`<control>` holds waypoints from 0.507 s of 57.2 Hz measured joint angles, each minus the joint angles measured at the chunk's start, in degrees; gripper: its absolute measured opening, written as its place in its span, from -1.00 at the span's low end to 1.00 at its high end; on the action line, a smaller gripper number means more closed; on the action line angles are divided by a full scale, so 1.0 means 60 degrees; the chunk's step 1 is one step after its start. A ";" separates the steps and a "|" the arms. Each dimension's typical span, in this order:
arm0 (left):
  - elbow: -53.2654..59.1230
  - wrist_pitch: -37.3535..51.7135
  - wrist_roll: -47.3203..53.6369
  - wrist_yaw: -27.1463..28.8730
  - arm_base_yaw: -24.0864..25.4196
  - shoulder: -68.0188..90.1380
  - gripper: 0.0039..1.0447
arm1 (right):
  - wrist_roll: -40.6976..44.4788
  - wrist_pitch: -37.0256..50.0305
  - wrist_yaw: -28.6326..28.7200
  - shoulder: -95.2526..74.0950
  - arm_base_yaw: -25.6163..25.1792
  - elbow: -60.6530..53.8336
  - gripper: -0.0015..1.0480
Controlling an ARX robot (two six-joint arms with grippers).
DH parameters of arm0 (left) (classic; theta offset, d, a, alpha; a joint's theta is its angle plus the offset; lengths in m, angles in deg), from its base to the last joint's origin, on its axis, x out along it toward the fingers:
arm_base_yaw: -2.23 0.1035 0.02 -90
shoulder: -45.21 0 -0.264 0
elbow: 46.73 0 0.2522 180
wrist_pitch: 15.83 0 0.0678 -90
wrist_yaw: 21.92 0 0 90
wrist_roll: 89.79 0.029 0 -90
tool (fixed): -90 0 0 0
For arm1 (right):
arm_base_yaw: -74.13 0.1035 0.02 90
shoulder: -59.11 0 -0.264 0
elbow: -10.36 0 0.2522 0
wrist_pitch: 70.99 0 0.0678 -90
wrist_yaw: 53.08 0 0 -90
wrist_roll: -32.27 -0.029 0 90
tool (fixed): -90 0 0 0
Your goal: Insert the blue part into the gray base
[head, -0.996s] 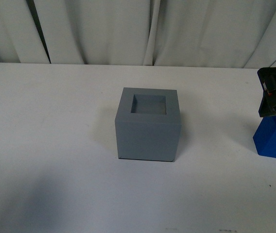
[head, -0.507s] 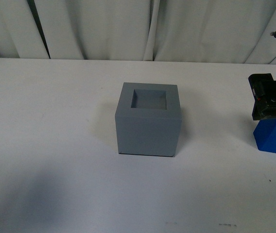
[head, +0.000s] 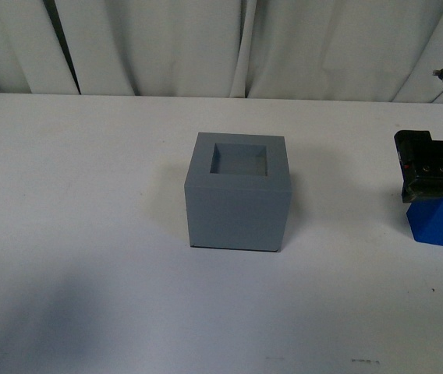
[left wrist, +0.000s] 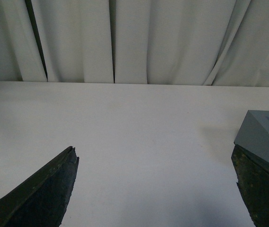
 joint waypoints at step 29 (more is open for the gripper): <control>0.0000 0.0000 0.0000 0.0004 -0.0004 0.0000 0.88 | -0.0087 -0.0066 -0.0164 -0.0149 0.0029 0.0208 -0.08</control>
